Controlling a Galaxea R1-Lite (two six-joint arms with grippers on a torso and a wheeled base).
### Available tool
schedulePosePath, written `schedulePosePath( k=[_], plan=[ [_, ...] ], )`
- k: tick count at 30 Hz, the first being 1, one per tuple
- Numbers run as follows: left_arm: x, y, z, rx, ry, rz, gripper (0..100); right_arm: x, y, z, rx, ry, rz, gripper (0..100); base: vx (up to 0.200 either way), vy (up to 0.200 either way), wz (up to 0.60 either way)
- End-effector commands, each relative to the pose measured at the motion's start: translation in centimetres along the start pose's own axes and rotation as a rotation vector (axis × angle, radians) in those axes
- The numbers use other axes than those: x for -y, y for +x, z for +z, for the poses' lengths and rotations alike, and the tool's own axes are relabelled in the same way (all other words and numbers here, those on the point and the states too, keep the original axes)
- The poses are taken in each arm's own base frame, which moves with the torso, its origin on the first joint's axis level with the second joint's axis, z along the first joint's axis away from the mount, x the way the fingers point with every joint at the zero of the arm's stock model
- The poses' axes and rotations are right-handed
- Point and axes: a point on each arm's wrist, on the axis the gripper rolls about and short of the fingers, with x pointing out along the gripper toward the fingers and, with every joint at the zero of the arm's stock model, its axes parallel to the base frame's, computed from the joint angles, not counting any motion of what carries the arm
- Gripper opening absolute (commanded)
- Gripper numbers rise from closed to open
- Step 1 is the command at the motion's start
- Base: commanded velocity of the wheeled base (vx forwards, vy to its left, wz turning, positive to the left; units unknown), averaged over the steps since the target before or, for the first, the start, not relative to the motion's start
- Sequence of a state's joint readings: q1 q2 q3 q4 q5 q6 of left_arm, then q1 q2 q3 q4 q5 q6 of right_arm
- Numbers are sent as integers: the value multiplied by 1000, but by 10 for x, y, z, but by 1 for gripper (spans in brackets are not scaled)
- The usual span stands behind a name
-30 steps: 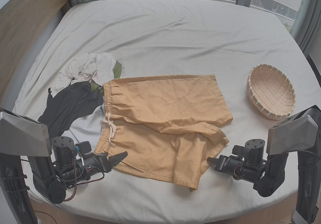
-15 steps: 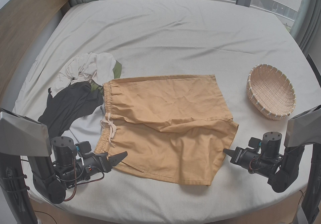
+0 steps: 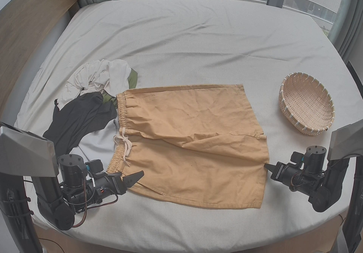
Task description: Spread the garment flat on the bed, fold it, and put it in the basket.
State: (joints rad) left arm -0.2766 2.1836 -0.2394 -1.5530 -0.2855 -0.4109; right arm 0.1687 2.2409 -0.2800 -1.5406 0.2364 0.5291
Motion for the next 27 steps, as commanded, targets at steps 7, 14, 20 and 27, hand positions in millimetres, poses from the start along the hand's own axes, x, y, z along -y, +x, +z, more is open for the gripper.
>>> schedulePosePath(
  k=[7,14,20,27],
  plan=[
    [-11,-7,-1,-6,-22,45,100,-14,-20,6,22,-8,31,100,0,0,0],
    [-28,-16,1,5,-62,112,100,-25,-37,7,29,-21,56,100,0,0,0],
    [-34,-23,-2,-9,-83,140,100,-28,-39,5,23,-25,61,100,0,0,0],
    [-35,-24,0,2,-99,138,100,-32,-38,2,11,-32,72,100,0,0,0]
  ],
)
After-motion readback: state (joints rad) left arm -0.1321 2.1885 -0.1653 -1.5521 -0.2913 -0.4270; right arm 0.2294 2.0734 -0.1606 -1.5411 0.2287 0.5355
